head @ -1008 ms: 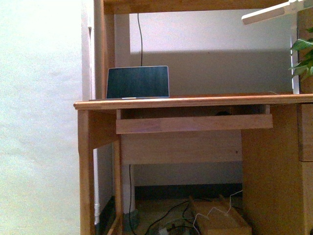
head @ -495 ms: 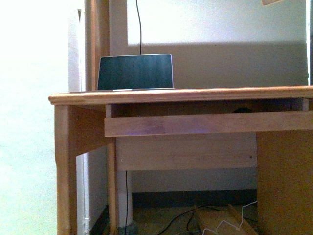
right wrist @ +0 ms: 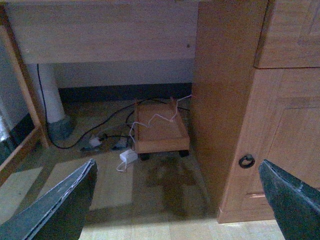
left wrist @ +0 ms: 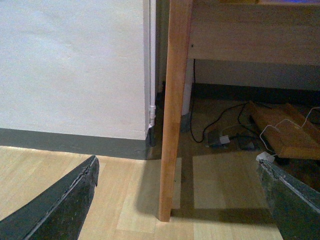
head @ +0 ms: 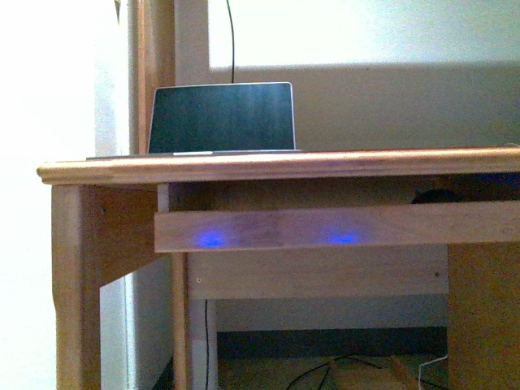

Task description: Place mouse

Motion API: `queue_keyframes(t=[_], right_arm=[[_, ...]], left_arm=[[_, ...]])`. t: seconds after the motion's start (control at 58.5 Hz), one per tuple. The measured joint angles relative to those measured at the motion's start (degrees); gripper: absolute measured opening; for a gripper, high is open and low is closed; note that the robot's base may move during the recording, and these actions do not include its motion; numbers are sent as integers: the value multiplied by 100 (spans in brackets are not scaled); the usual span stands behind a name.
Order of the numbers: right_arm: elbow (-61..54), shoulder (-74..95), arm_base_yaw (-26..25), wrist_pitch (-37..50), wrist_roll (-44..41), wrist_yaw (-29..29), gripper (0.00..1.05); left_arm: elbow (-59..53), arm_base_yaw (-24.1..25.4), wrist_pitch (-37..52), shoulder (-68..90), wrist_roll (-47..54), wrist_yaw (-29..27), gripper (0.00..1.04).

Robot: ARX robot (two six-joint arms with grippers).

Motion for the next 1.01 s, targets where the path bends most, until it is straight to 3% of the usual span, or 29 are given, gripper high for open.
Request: queue_keyframes(t=[0.649,0.718,0.769,0.871,1.008], right_arm=[[0,0,0,0,2,7,97],[0,0,0,0,0,11,97],[0,0,0,0,0,2,97],[0,0,0,0,0,7,97],[0,0,0,0,0,7,97]], left_arm=[[0,0,0,0,0,-2,97],[280,92,-710,479,-575,745,97],[297,72,-658,940,-640,951,97],[297,188,190,1895,-170,1261,97],[426,479,2247,4079,1141,1700,97]])
